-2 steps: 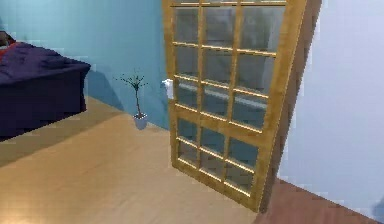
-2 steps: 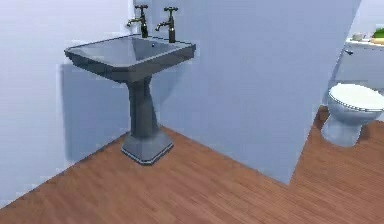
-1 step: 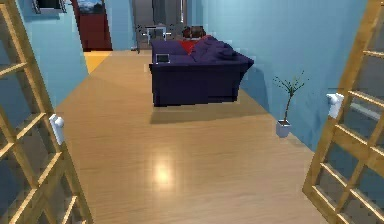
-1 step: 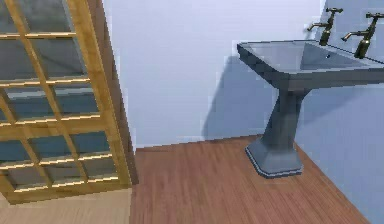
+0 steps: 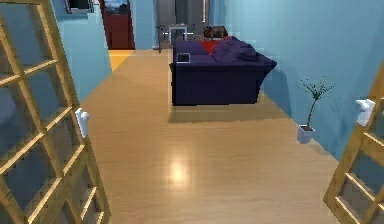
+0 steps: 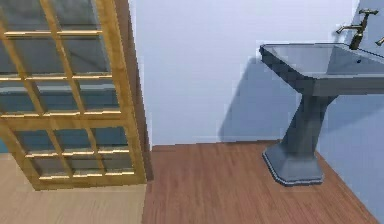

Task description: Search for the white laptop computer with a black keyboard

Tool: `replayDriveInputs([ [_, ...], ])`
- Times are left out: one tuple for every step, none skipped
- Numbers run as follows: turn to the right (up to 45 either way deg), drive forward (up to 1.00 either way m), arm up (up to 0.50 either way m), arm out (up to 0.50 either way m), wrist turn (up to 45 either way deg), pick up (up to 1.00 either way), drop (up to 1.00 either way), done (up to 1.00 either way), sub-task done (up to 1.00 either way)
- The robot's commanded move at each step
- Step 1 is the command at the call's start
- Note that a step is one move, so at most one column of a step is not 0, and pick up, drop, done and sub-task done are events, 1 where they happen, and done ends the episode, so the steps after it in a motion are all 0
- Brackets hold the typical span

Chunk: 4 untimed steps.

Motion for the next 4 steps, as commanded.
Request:
replayDriveInputs([
  [0.0,1.0,0.0,0.0,0.0,0.0,0.0,0.0,0.0],
  [-9.0,0.0,0.0,0.0,0.0,0.0,0.0,0.0,0.0],
  [0.0,0.35,0.0,0.0,0.0,0.0,0.0,0.0,0.0],
  [-24.0,0.0,0.0,0.0,0.0,0.0,0.0,0.0,0.0],
])
